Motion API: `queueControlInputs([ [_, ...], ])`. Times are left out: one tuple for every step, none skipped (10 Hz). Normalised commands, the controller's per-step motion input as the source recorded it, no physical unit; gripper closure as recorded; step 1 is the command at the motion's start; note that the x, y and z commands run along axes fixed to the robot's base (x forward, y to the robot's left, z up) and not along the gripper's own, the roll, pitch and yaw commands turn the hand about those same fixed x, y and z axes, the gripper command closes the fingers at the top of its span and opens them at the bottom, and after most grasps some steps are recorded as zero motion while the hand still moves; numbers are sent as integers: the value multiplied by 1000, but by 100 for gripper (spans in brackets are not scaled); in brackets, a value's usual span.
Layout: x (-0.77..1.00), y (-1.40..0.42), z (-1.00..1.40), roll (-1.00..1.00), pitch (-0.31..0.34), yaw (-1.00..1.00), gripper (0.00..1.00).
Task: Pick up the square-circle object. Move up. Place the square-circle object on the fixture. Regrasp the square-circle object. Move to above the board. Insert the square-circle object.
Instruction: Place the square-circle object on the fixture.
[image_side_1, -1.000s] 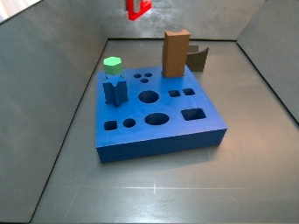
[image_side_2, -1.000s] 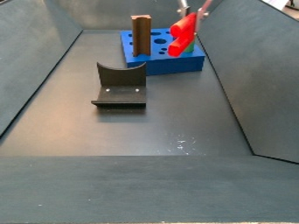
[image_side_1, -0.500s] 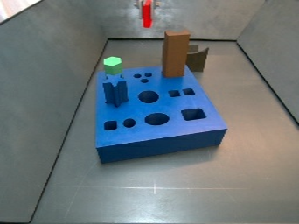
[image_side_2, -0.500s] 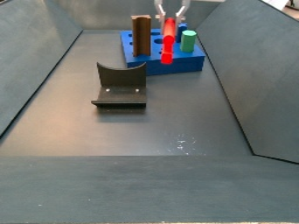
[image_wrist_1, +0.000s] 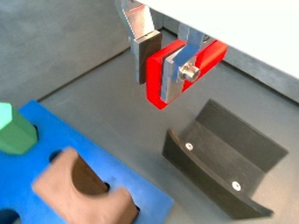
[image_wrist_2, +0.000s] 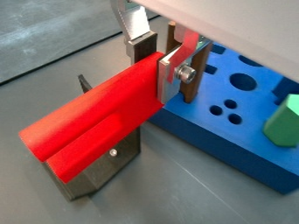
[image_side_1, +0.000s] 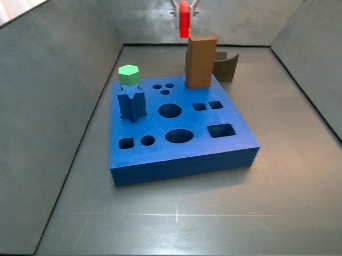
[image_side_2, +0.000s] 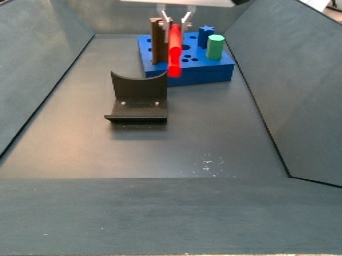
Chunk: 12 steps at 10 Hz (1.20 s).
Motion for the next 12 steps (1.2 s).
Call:
queueControlInputs([
  [1000, -67, -102, 126, 33, 49, 100],
  [1000, 537, 545, -1000, 40, -10, 100],
  [1000, 573, 585, -1000, 43, -10, 100],
  [777, 404, 391, -1000, 78, -37, 100],
  [637, 237, 194, -1000, 89, -42, 100],
  [539, 126, 73, -1000, 93, -47, 100],
  [404, 85, 56, -1000, 113, -60, 100],
  [293, 64, 35, -1000, 129, -72, 100],
  [153, 51, 4, -1000, 141, -94, 100],
  [64, 46, 8, -970, 138, -116, 100],
  [30, 41, 10, -710, 81, -123, 100],
  [38, 37, -2, -577, 62, -125, 100],
])
